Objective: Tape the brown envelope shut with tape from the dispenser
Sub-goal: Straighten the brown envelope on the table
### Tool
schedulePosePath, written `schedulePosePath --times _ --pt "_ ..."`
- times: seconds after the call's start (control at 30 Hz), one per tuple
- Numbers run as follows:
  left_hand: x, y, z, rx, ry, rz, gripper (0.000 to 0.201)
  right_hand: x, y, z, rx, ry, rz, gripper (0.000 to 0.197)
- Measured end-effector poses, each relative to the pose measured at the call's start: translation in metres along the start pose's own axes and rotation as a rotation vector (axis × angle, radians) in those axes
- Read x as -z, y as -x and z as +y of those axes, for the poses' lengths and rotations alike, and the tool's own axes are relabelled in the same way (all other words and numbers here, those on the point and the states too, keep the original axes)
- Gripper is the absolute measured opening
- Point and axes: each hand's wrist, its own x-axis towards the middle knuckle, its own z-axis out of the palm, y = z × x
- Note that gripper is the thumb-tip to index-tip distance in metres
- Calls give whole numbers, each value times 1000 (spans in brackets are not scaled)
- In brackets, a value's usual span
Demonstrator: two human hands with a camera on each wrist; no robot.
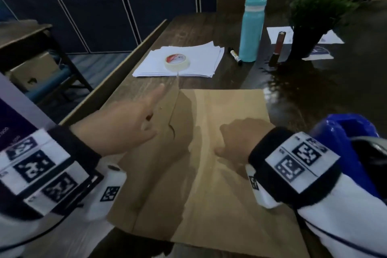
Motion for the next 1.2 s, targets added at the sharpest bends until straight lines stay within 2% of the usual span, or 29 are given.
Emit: schedulePosePath --times 0.2,0.37,0.47,0.57,0.6,0.67,0.73,0.8,0.9,1.0,1.1,1.2 --pt "-11 34 30 -148 -250 131 55 -22 19 -11 -34 34 46 45" --pt "-39 64 46 -217 -267 -26 64 -29 32 -10 -15 18 76 45" --pt "-61 71 45 -230 -233 -50 68 -28 40 -13 9 -4 -16 40" --pt "-70 69 48 -226 -227 -79 74 -36 40 -14 -3 110 51 36" --pt "-71 67 49 -215 -217 -111 74 -35 40 -14 -38 97 32 32" --pt "-70 64 51 -196 -222 -157 66 -30 42 -18 -87 88 -51 32" --pt "-70 58 50 -192 -245 -170 52 -23 43 -19 -107 44 -26 42" --pt "-68 50 49 -181 -237 -206 46 -24 43 -16 -130 9 -14 41" --pt "-66 37 48 -133 -245 -289 69 -25 46 -15 -155 12 -28 44" --pt "-68 27 44 -143 -259 -362 91 -27 49 -19 -143 -5 -36 44" --pt "-64 21 37 -127 -273 -399 99 -28 52 -17 -109 -44 -44 43" --pt "-62 19 28 -108 -281 -419 96 -30 61 -16 -25 -89 -61 42"
